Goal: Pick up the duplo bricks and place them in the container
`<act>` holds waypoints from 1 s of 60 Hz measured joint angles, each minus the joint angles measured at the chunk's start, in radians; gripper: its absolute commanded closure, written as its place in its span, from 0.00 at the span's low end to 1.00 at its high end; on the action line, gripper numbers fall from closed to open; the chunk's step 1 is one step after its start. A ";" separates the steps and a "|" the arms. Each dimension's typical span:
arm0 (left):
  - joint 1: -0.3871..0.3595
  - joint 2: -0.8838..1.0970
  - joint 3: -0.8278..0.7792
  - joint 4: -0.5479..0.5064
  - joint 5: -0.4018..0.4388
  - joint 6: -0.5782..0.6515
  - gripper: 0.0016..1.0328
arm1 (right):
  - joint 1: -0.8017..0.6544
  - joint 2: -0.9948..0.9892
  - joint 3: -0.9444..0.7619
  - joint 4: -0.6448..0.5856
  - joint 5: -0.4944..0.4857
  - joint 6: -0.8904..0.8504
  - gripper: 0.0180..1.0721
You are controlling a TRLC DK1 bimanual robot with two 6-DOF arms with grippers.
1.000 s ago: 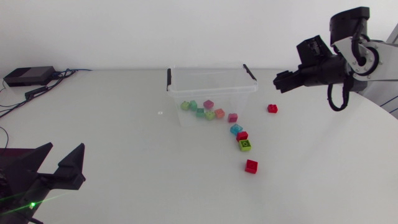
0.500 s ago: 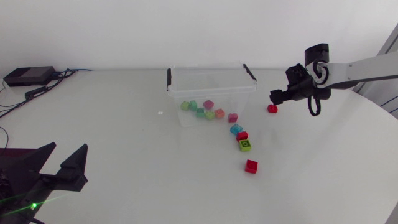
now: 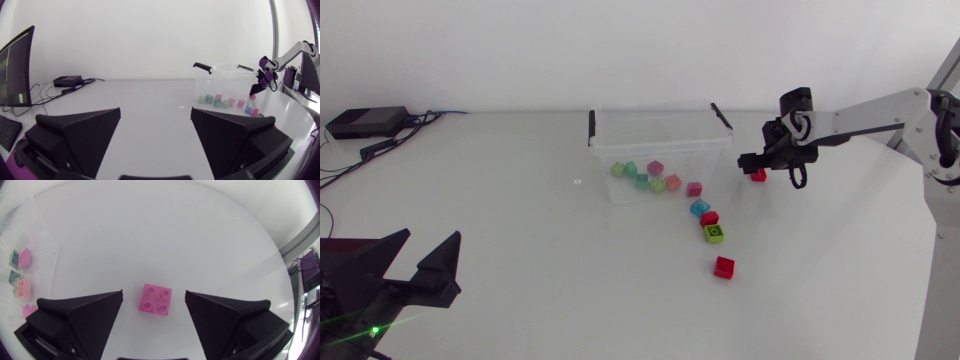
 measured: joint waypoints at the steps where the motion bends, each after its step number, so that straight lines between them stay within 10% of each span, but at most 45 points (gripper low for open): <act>1: 0.000 0.000 0.000 0.000 0.000 0.000 0.05 | 0.000 0.003 0.002 0.000 0.002 0.002 0.19; 11: 0.000 0.000 0.000 0.000 0.000 0.000 0.05 | 0.000 0.032 0.016 -0.015 0.009 0.026 0.28; 25: 0.000 0.000 0.000 0.000 0.000 0.000 0.05 | 0.000 0.047 0.037 -0.024 0.017 0.053 0.66; 60: 0.000 0.000 0.000 0.000 0.000 0.000 0.05 | -0.023 -0.245 -0.121 -0.078 -0.023 0.058 0.68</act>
